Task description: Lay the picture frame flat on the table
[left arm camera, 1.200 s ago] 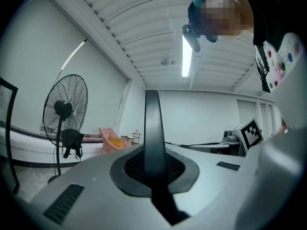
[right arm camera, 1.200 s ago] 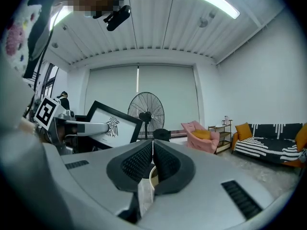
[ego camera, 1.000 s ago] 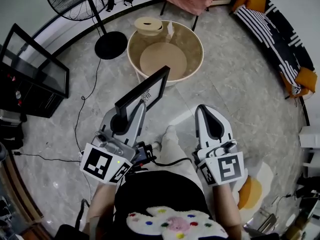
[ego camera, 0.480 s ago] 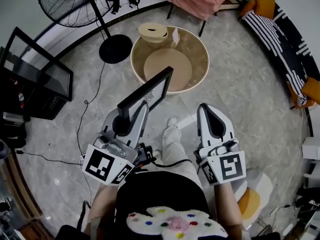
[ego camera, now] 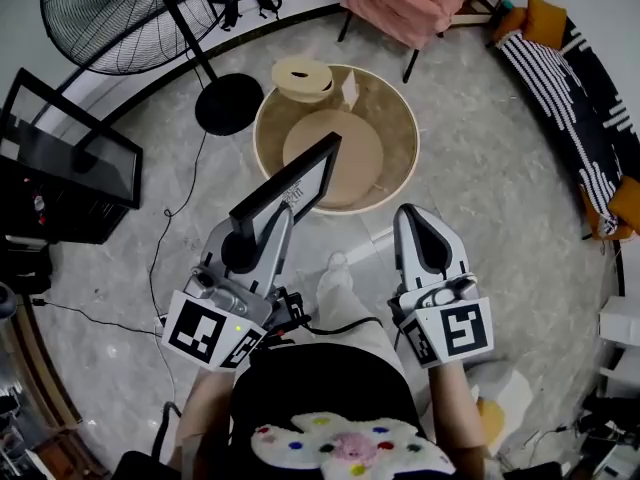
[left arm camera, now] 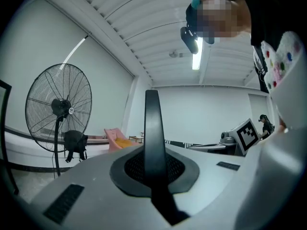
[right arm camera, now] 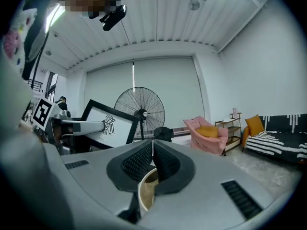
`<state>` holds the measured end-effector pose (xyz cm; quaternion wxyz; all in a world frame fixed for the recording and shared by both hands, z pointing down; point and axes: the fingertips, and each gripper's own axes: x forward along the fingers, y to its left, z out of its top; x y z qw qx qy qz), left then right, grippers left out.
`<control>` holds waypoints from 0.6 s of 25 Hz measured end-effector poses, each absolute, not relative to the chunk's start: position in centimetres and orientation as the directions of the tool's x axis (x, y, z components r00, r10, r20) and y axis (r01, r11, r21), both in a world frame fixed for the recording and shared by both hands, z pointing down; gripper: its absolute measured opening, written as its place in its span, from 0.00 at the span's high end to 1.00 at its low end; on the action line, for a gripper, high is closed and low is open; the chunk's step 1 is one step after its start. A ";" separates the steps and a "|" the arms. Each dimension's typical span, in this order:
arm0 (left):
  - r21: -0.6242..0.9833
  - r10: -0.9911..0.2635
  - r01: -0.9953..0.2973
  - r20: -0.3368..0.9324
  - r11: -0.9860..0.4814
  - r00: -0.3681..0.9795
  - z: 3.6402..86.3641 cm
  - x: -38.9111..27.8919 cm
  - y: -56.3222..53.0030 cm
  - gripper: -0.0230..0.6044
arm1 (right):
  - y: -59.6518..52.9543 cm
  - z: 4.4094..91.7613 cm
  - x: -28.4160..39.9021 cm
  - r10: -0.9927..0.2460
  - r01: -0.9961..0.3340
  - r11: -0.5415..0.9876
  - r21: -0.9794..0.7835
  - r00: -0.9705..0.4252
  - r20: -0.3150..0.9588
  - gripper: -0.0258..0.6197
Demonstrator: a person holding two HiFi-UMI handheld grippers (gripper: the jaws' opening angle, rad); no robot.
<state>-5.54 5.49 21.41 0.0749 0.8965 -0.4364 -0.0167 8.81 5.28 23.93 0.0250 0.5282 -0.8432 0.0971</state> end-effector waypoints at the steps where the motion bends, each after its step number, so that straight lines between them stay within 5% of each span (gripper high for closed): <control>1: 0.150 -0.789 -0.784 0.036 -0.602 0.613 21.4 -5.3 4.7 0.92 | 4.4 24.0 9.0 -0.882 -0.893 0.430 -0.137 -0.447 0.147 0.91; 15: 0.146 -0.837 -0.831 0.027 -0.537 0.546 20.9 -3.8 -2.2 0.92 | -3.3 24.1 10.7 -0.841 -0.853 0.505 -0.134 -0.521 0.145 0.91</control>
